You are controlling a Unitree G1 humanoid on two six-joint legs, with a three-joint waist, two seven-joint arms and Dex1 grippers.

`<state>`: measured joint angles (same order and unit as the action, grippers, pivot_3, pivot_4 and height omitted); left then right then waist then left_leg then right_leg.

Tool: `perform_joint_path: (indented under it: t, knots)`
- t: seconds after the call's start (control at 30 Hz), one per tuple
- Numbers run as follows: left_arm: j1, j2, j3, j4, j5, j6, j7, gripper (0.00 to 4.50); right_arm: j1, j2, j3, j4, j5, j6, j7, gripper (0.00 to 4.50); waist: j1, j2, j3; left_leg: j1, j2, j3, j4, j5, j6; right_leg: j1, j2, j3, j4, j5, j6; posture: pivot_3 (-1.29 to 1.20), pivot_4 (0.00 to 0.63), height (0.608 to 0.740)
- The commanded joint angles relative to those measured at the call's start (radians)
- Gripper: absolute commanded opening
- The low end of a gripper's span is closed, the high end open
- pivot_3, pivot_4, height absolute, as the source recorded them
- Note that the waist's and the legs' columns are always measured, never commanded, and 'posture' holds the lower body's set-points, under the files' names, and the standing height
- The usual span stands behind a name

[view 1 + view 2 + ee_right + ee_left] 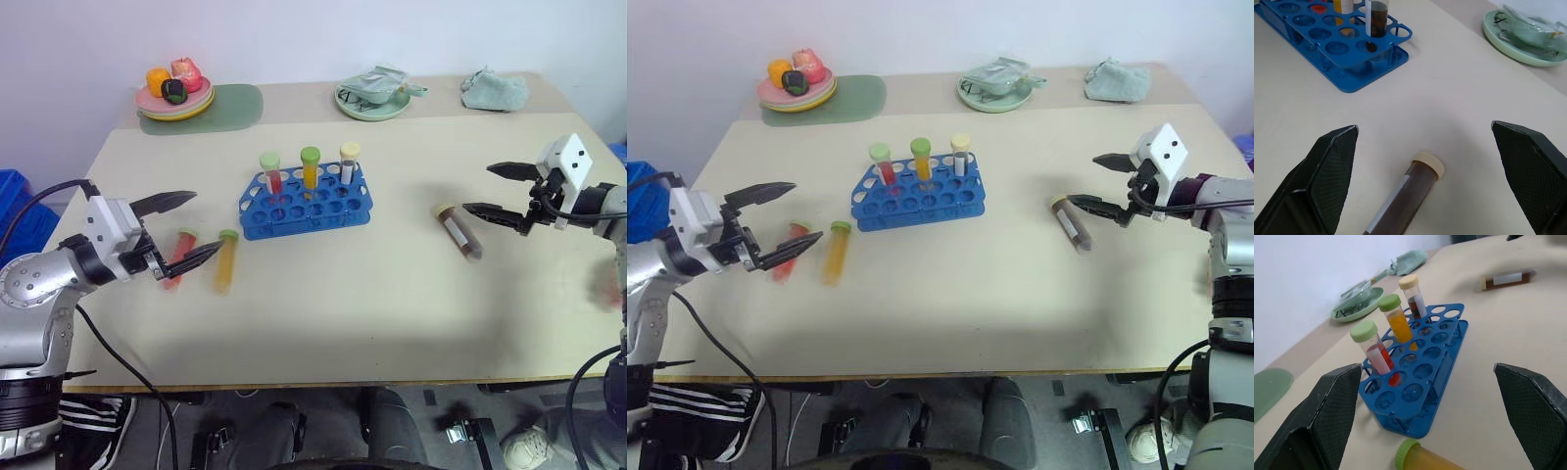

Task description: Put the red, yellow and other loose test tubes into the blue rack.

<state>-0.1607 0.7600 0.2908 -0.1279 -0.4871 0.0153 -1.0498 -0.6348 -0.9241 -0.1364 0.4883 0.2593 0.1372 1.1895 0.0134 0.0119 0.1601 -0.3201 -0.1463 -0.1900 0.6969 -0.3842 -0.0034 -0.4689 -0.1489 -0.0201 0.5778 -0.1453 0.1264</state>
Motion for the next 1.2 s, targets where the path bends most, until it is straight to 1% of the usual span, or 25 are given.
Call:
perform_joint_path:
  t: [0.03, 0.3, 0.37, 0.53, 0.63, 0.73, 0.87, 0.97, 1.1, 1.13, 1.2]
  knots:
    - [-0.008, 0.004, 0.017, -0.025, -0.006, -0.005, 0.012, 4.43, -0.022, -0.010, -0.011, 0.006, -0.013, -0.044, -0.012, 4.50, 0.000, 0.000, 0.000, 0.000, 0.000, 0.000, 0.000, 0.000, 0.000, 0.000, 0.000, 0.000, 0.000, 0.000, 0.000, 0.00, 0.150, 0.740]
    - [-0.077, -0.009, -0.015, 0.017, 0.007, -0.020, 0.009, 4.43, -0.056, 0.015, -0.001, 0.030, -0.041, -0.050, -0.077, 4.50, 0.001, 0.000, 0.000, 0.000, 0.000, 0.001, 0.000, 0.000, 0.000, 0.000, 0.000, 0.000, 0.000, 0.000, 0.000, 0.00, 0.150, 0.740]
    - [-0.099, -0.013, -0.025, 0.039, 0.013, -0.032, 0.002, 4.43, -0.071, 0.015, -0.004, 0.029, -0.040, 0.002, -0.099, 4.50, 0.001, 0.000, 0.000, 0.000, 0.000, 0.001, 0.000, 0.000, 0.000, 0.000, 0.000, 0.001, 0.000, 0.000, 0.000, 0.00, 0.150, 0.740]
    - [-0.116, -0.032, -0.036, 0.094, 0.028, -0.078, -0.010, 4.43, -0.074, 0.014, 0.038, -0.004, -0.124, 0.074, -0.208, 4.50, -0.002, 0.000, 0.000, 0.000, 0.000, 0.001, 0.000, 0.000, 0.000, -0.001, 0.000, 0.001, 0.000, 0.000, 0.000, 0.00, 0.150, 0.740]
    - [-0.143, -0.052, -0.058, 0.103, 0.038, -0.079, -0.001, 4.43, -0.119, -0.003, 0.093, 0.019, -0.173, 0.194, -0.217, 4.50, -0.001, 0.000, 0.000, 0.000, 0.000, 0.002, 0.000, 0.000, 0.000, -0.001, 0.000, 0.002, 0.000, 0.000, 0.000, 0.00, 0.150, 0.740]
    - [-0.174, -0.079, -0.089, 0.122, 0.051, -0.090, -0.002, 4.43, -0.212, -0.020, 0.170, 0.042, -0.191, 0.477, -0.164, 4.50, 0.000, 0.000, 0.000, 0.000, 0.000, 0.003, 0.000, 0.000, 0.000, -0.002, 0.000, 0.004, 0.000, 0.000, 0.000, 0.00, 0.150, 0.740]
    - [-0.185, -0.099, -0.100, 0.132, 0.060, -0.105, 0.001, 4.43, -0.330, -0.018, 0.229, 0.055, -0.182, 0.746, -0.117, 4.50, -0.001, 0.000, 0.000, -0.002, 0.000, 0.004, 0.000, 0.000, 0.000, -0.004, 0.001, 0.005, 0.000, 0.001, 0.000, 0.00, 0.150, 0.740]
    - [-0.175, -0.110, -0.103, 0.119, 0.060, -0.106, 0.009, 4.43, -0.431, -0.006, 0.326, 0.090, -0.195, 0.951, -0.067, 4.50, -0.003, 0.000, 0.000, -0.004, 0.000, 0.005, 0.000, 0.000, 0.000, -0.007, 0.001, 0.006, 0.000, 0.001, 0.000, 0.00, 0.150, 0.740]
    - [-0.154, -0.126, -0.112, 0.079, 0.063, -0.092, 0.035, 4.43, -0.519, 0.012, 0.464, 0.160, -0.254, 1.037, -0.050, 4.50, 0.000, 0.000, 0.000, -0.004, 0.000, 0.006, 0.000, 0.000, 0.001, -0.007, 0.001, 0.007, 0.000, 0.001, 0.001, 0.00, 0.150, 0.740]
    - [-0.147, -0.129, -0.113, 0.070, 0.065, -0.091, 0.041, 4.43, -0.526, 0.011, 0.504, 0.174, -0.275, 1.032, -0.040, 4.50, 0.001, 0.000, 0.000, -0.004, 0.000, 0.006, 0.000, -0.001, 0.001, -0.007, 0.001, 0.007, 0.000, 0.001, 0.001, 0.00, 0.150, 0.740]
    - [-0.125, -0.139, -0.118, 0.038, 0.066, -0.083, 0.060, 4.43, -0.554, 0.029, 0.537, 0.247, -0.298, 1.025, -0.042, 4.50, 0.000, 0.000, 0.000, -0.005, 0.000, 0.006, 0.000, -0.001, 0.001, -0.007, 0.001, 0.007, 0.000, 0.001, 0.001, 0.00, 0.150, 0.740]
